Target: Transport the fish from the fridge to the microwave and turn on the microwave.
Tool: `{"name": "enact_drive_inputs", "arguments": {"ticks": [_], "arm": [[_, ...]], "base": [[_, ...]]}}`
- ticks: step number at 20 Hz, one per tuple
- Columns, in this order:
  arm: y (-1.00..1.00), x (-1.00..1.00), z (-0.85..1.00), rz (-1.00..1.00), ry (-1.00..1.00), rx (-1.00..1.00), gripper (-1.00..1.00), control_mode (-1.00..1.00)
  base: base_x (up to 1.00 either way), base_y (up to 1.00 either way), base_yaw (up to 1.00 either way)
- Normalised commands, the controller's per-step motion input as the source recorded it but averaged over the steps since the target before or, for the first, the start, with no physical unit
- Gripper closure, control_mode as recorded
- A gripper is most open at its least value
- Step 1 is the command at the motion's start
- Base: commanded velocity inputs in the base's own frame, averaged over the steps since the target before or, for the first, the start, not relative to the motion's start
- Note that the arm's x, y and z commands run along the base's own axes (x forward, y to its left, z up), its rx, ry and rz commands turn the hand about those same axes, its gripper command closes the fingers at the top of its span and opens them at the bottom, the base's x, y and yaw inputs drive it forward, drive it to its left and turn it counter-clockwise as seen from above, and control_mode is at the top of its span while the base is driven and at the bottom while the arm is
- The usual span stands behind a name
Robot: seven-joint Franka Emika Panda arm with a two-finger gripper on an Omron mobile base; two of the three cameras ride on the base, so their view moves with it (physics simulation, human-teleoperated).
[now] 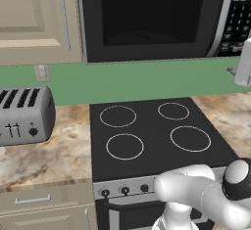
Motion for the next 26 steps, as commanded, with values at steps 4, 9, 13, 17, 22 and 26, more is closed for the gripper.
{"name": "enact_drive_inputs", "arguments": {"ticks": [4,9,13,17,22,26], "arm": [[-0.07,0.17,-0.06,0.0,0.0,0.0,-1.0,-1.0],[-0.02,0.13,-0.06,0.0,-0.01,0.0,-1.0,-1.0],[0.0,0.11,-0.07,0.0,-0.02,0.0,-1.0,-1.0],[0.0,0.2,-0.04,0.0,-0.02,0.0,-1.0,-1.0],[0.0,0.25,-0.02,0.0,-0.01,0.0,-1.0,-1.0],[0.0,0.24,0.0,0.0,0.0,0.0,-1.0,-1.0]], "base": [[0.0,0.0,0.0],[0.0,0.0,0.0],[0.0,0.0,0.0],[0.0,0.0,0.0],[0.0,0.0,0.0],[0.0,0.0,0.0]]}}
